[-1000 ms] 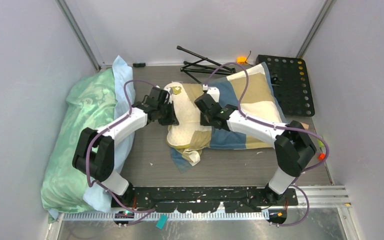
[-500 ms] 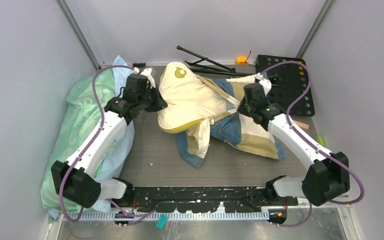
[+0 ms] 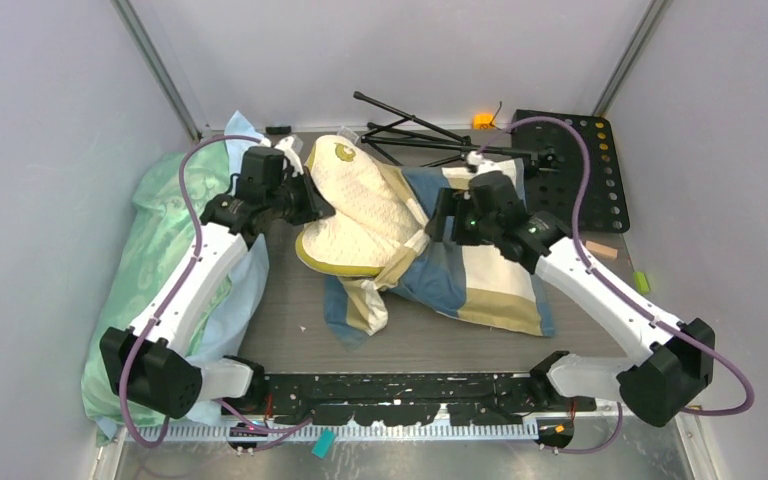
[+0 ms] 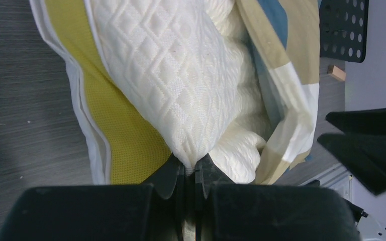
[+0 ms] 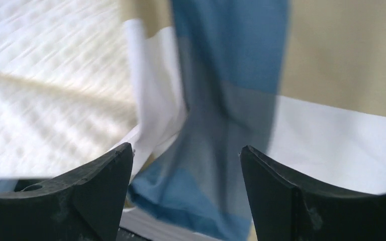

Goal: Remove the pillowcase from the pillow

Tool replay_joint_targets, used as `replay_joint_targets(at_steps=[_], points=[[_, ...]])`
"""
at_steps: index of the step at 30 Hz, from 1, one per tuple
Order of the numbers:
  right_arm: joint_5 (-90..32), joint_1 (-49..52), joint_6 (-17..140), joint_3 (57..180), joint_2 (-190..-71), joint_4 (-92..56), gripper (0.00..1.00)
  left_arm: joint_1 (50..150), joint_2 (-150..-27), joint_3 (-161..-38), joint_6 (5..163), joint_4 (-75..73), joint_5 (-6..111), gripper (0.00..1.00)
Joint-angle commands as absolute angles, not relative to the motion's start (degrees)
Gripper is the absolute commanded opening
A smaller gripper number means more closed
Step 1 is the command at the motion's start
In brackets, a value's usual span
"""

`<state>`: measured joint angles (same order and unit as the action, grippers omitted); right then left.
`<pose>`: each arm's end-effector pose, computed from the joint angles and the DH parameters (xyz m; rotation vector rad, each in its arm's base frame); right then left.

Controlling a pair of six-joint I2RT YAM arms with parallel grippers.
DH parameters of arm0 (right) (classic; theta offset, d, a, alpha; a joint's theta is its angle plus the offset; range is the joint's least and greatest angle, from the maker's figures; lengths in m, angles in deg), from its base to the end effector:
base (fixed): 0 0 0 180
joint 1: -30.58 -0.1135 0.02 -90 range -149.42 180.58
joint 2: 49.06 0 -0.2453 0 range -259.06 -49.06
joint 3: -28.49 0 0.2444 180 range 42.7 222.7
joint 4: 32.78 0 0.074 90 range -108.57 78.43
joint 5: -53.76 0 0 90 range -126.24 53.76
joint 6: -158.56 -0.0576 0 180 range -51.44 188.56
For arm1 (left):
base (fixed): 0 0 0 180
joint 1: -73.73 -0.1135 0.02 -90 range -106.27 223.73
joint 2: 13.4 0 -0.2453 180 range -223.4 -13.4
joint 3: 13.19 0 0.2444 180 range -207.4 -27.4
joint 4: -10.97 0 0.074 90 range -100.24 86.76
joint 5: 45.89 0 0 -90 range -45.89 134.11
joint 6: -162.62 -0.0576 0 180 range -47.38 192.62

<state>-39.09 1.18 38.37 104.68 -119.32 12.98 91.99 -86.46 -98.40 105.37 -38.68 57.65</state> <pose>0.2464 0.1356 0.2854 0.0429 2.3128 0.4881 0.2717 -0.1039 0.3205 -0.1569 2.3046 -0.7367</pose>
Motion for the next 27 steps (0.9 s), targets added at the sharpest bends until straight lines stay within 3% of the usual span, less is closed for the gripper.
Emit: replay_joint_targets(at_steps=[1,11,17,21,23,25,27], points=[[-42.36,-9.09,38.80,108.37,-118.51,14.83,0.83,92.80,-85.67,-102.58,107.12,-33.89,58.74,0.00],[-50.25,-26.43,36.44,103.44,-122.32,14.65,0.81,92.77,-87.58,-108.87,106.29,-37.12,56.71,0.00],[-58.92,-29.02,37.45,103.08,-126.62,15.79,0.76,92.76,-88.33,-111.64,106.19,-38.48,56.86,0.00],[-59.13,-29.63,37.74,102.82,-128.60,12.92,0.68,92.71,-89.14,-111.87,106.83,-37.82,57.38,0.00],[-60.47,-30.03,37.80,102.80,-129.83,11.71,0.62,92.71,-89.86,-112.61,106.87,-38.15,57.67,0.00],[-63.32,-30.26,37.36,103.30,-131.05,12.48,0.49,92.71,-90.28,-113.21,106.62,-38.37,57.41,0.00],[-67.53,-30.27,35.86,103.69,-131.45,14.80,0.24,92.04,-90.58,-113.79,106.03,-38.57,56.68,0.00]])
